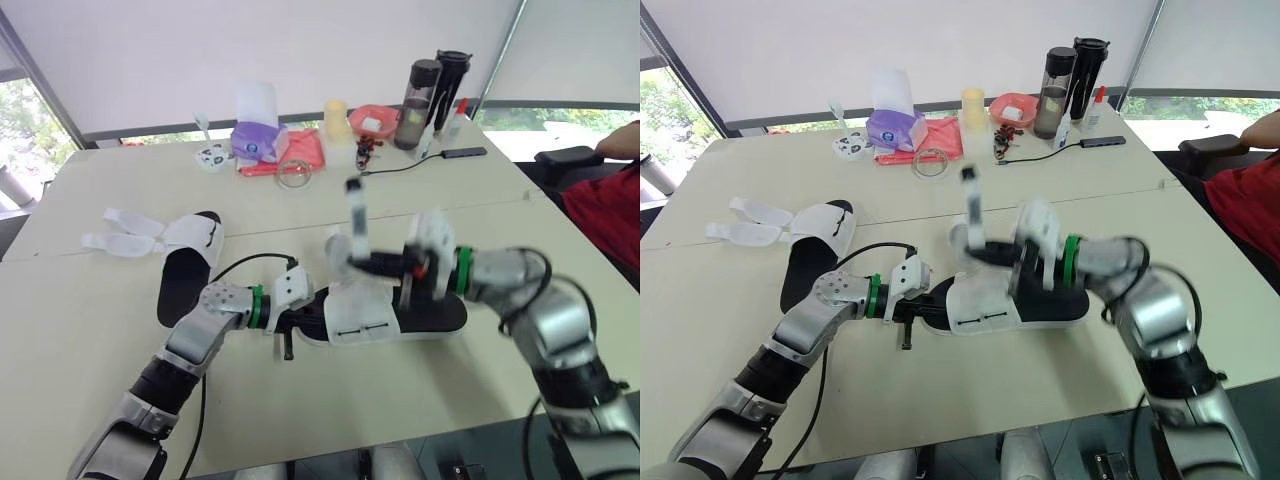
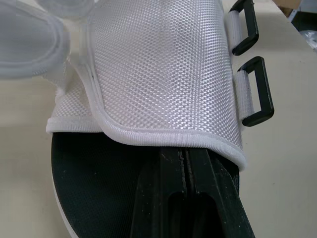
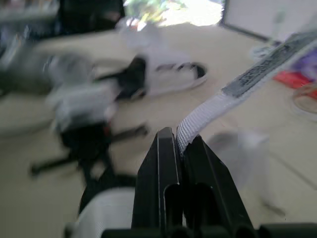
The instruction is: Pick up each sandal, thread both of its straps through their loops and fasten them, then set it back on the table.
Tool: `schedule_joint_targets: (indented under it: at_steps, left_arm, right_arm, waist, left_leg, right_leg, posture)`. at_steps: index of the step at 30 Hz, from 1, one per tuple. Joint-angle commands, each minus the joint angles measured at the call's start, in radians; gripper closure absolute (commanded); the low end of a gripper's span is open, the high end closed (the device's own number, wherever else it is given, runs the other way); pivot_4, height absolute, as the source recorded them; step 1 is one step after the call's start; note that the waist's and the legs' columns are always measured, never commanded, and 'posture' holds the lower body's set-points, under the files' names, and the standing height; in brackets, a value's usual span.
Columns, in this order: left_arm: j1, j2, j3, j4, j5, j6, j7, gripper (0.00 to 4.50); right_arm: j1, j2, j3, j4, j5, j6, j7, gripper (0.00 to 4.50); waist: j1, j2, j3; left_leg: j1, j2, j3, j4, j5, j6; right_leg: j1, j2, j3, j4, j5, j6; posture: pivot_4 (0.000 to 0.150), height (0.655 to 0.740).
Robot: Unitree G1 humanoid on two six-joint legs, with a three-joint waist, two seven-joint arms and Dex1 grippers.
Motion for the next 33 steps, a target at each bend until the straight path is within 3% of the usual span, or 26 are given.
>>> schedule_joint_targets:
  at_steps: [1,8,11,15,16,22,27,28,30,33]
  left_arm:
    - [0.000,0.002,-0.012,0.011,0.012,0.007,-0.009,4.50]
    - [-0.004,-0.002,-0.014,0.011,0.010,0.009,-0.014,4.50]
    - [-0.001,-0.004,-0.015,0.012,0.011,0.008,-0.013,4.50]
    - [0.001,-0.004,-0.013,0.008,0.009,0.014,-0.011,4.50]
    - [0.002,-0.003,-0.011,0.008,0.008,0.014,-0.012,4.50]
    - [0.008,0.002,-0.006,0.001,0.000,0.022,-0.020,4.50]
    - [0.004,0.005,-0.006,0.003,-0.003,0.021,-0.035,4.50]
    - [0.002,0.005,-0.006,0.005,-0.003,0.020,-0.037,4.50]
    - [-0.006,0.000,-0.005,0.013,-0.003,0.015,-0.042,4.50]
    - [-0.018,-0.014,-0.005,0.021,-0.003,0.012,-0.041,4.50]
  right_arm:
    - [0.068,-0.045,0.035,0.016,-0.202,-0.380,-0.002,4.43]
    - [0.106,-0.062,0.014,0.212,-0.399,-0.879,-0.123,4.43]
    - [0.107,-0.070,0.004,0.231,-0.423,-0.961,-0.157,3.62]
    - [0.158,-0.097,-0.054,0.188,-0.436,-0.945,-0.207,1.55]
    - [0.184,-0.106,-0.075,0.155,-0.402,-0.900,-0.207,1.35]
    - [0.449,-0.168,-0.246,-0.121,-0.092,-0.445,-0.177,1.35]
    - [0.615,-0.248,-0.408,-0.245,0.194,-0.067,-0.128,1.35]
    - [0.633,-0.260,-0.443,-0.267,0.282,0.022,-0.128,1.35]
    - [0.681,-0.317,-0.516,-0.314,0.624,0.278,-0.157,1.35]
    - [0.676,-0.362,-0.551,-0.331,0.982,0.472,-0.251,1.35]
  waist:
    - [-0.001,0.000,0.000]
    - [0.000,-0.002,0.001]
    - [0.000,-0.002,0.001]
    - [0.003,-0.002,0.001]
    - [0.005,-0.002,0.001]
    - [0.025,-0.002,0.001]
    - [0.025,-0.003,0.001]
    - [0.025,-0.003,0.001]
    - [0.026,-0.003,0.001]
    - [0.026,-0.004,0.002]
  left_leg:
    - [0.000,0.000,0.000,0.000,0.000,0.000]
    - [0.012,0.001,0.001,-0.002,0.000,-0.001]
    - [0.012,0.001,0.001,-0.002,0.000,-0.001]
    - [0.012,0.001,0.000,-0.002,0.000,-0.001]
    - [0.012,0.001,0.000,-0.002,0.000,-0.001]
    - [0.012,0.000,-0.001,-0.002,0.000,-0.001]
    - [0.012,0.001,-0.001,-0.001,0.000,-0.001]
    - [0.012,0.002,-0.001,-0.001,0.000,-0.001]
    - [0.012,0.003,0.000,-0.001,0.000,-0.001]
    - [0.012,0.006,-0.001,-0.001,0.000,-0.001]
  right_leg:
    - [0.000,0.000,0.000,0.000,0.000,0.000]
    - [0.011,0.000,0.001,-0.002,-0.002,-0.004]
    - [0.012,0.000,0.001,-0.002,-0.002,-0.004]
    - [0.013,0.000,0.001,-0.002,-0.001,-0.006]
    - [0.013,0.000,0.001,-0.002,-0.001,-0.006]
    - [0.014,0.000,0.001,-0.003,-0.001,-0.008]
    - [0.015,0.000,0.001,-0.004,-0.003,-0.006]
    - [0.015,0.000,0.001,-0.004,-0.003,-0.006]
    - [0.015,0.000,0.001,-0.005,-0.003,-0.007]
    - [0.016,0.001,0.000,-0.007,-0.002,-0.007]
  posture:
    - [0.150,0.7400]
    - [0.150,0.7400]
    - [0.150,0.7400]
    - [0.150,0.7400]
    - [0.150,0.7400]
    - [0.150,0.7400]
    - [0.150,0.7400]
    - [0.150,0.7400]
    - [0.150,0.7400]
    - [0.150,0.7400]
